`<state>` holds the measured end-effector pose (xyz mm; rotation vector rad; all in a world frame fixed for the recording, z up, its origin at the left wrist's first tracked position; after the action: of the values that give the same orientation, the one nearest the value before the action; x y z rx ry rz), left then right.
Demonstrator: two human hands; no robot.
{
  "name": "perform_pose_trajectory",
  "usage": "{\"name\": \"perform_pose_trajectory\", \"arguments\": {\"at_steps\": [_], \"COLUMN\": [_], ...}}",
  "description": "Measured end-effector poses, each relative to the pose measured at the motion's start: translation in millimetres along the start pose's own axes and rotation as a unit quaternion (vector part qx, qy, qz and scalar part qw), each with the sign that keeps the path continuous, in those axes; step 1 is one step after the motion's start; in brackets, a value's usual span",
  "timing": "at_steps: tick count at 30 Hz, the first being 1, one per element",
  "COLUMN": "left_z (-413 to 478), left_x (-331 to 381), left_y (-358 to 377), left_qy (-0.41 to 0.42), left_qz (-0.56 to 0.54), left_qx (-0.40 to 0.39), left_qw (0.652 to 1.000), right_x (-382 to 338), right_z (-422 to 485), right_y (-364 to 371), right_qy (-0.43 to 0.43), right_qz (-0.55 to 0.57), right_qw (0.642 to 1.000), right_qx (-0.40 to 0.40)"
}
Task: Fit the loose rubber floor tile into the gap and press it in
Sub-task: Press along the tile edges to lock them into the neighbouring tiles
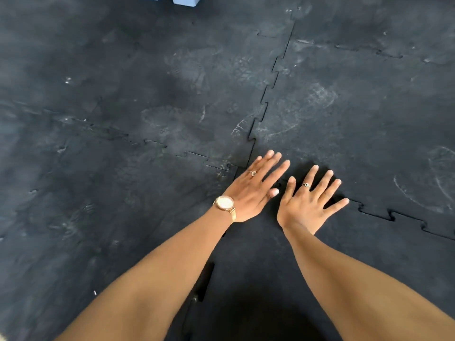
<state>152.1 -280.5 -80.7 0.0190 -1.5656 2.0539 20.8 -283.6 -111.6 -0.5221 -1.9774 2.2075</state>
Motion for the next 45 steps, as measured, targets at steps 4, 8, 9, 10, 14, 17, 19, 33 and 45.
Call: {"name": "perform_pose_trajectory", "arguments": {"at_steps": [4,8,9,10,14,17,19,33,45], "left_z": [-49,-68,-68,-67,-70,-68,-66,-135,-120], "left_x": [-7,13,13,13,12,11,11,41,19], "left_y": [-20,-11,-11,-12,-10,-9,-12,-7,-33], "left_qy": [-0.275,-0.168,-0.173,-0.185,-0.191,-0.194,-0.195,-0.14,-0.137], "left_qz": [-0.191,-0.127,-0.127,-0.135,-0.116,-0.1,-0.106,0.078,-0.073], "left_qx": [0.126,0.046,0.039,0.036,0.032,0.026,0.033,-0.034,-0.035], "left_qw": [0.934,0.976,0.976,0.973,0.974,0.975,0.974,0.986,0.987], "right_x": [-1,0,-1,-2,5,25,32,30,29], "right_z": [2,0,0,1,-8,-45,-60,-58,-58], "right_y": [1,2,1,0,-6,-11,-12,-10,-11], "right_qy": [0.0,-0.003,-0.001,-0.001,-0.022,-0.059,-0.072,-0.073,-0.074], "right_qz": [-0.001,-0.007,-0.005,0.0,0.039,0.016,-0.002,0.003,-0.009], "right_qw": [1.0,1.0,1.0,1.0,0.999,0.998,0.997,0.997,0.997], "right_qx": [-0.002,-0.001,-0.006,-0.012,-0.02,-0.012,-0.006,0.003,0.005]}}
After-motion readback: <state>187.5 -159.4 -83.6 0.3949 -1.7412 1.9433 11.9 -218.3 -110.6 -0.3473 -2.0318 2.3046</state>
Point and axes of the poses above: each hand's wrist, its own z-axis towards the middle knuckle, its own y-axis out of the palm, x = y × z, the point moved 7 cm from there along z, towards the middle knuckle, and after that the axes turned 12 degrees about x, right-handed, at the moved point
